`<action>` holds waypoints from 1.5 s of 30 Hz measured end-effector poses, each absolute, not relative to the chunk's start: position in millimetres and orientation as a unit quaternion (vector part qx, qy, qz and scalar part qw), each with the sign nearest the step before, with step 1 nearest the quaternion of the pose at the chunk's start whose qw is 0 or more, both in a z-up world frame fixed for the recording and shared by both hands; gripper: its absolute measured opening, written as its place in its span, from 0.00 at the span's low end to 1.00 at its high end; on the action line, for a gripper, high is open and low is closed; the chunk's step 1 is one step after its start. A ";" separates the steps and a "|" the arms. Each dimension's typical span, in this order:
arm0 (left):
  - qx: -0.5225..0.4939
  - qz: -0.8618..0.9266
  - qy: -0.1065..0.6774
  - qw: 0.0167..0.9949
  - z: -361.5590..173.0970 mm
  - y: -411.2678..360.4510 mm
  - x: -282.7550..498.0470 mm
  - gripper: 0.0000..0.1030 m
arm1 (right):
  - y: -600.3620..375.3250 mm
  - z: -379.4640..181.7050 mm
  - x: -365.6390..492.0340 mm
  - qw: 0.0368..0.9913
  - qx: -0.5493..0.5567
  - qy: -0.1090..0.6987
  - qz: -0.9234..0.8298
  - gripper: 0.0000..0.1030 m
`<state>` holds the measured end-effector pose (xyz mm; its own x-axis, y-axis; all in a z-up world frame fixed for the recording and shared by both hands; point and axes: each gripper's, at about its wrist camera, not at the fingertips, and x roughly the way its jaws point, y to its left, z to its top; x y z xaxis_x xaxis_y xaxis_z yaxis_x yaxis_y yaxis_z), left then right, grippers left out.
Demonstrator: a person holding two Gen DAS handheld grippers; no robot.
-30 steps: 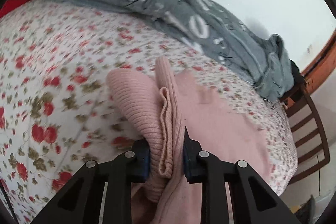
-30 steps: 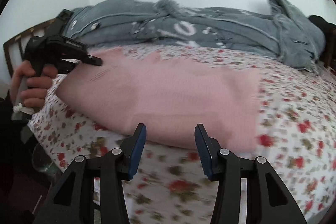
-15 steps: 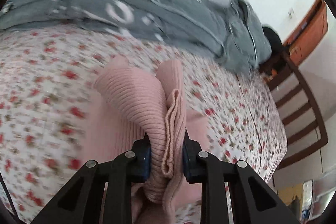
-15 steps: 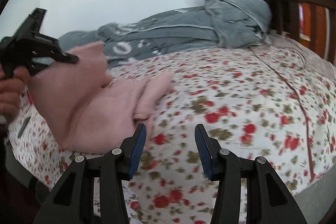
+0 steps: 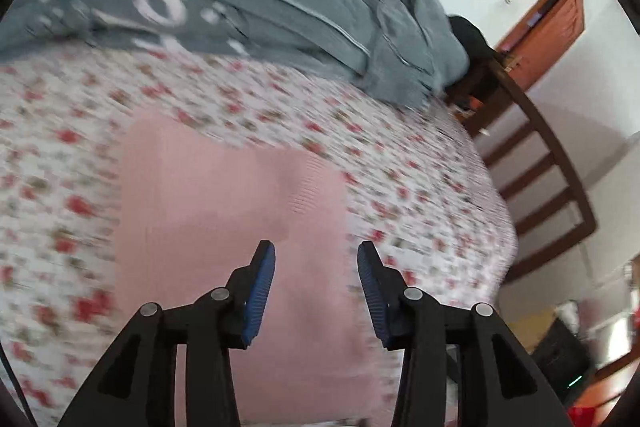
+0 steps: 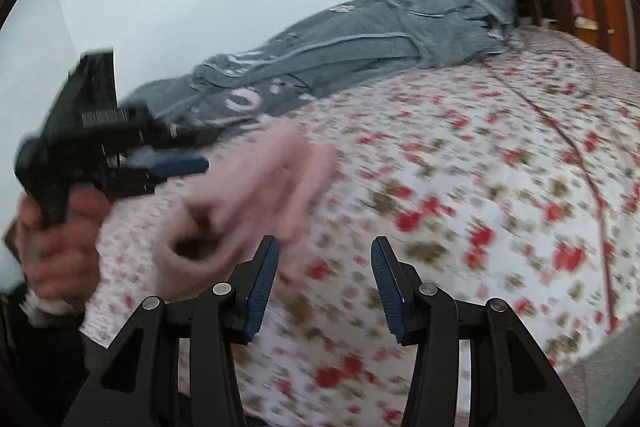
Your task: Fold small clothes
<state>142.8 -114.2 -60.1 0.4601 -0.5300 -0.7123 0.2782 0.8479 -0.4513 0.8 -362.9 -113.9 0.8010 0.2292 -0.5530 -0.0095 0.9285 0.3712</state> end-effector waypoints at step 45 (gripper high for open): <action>0.017 -0.215 0.403 0.889 -137.9 -96.6 105.2 0.63 | -280.1 -151.0 51.8 0.952 -0.006 0.303 0.038 0.24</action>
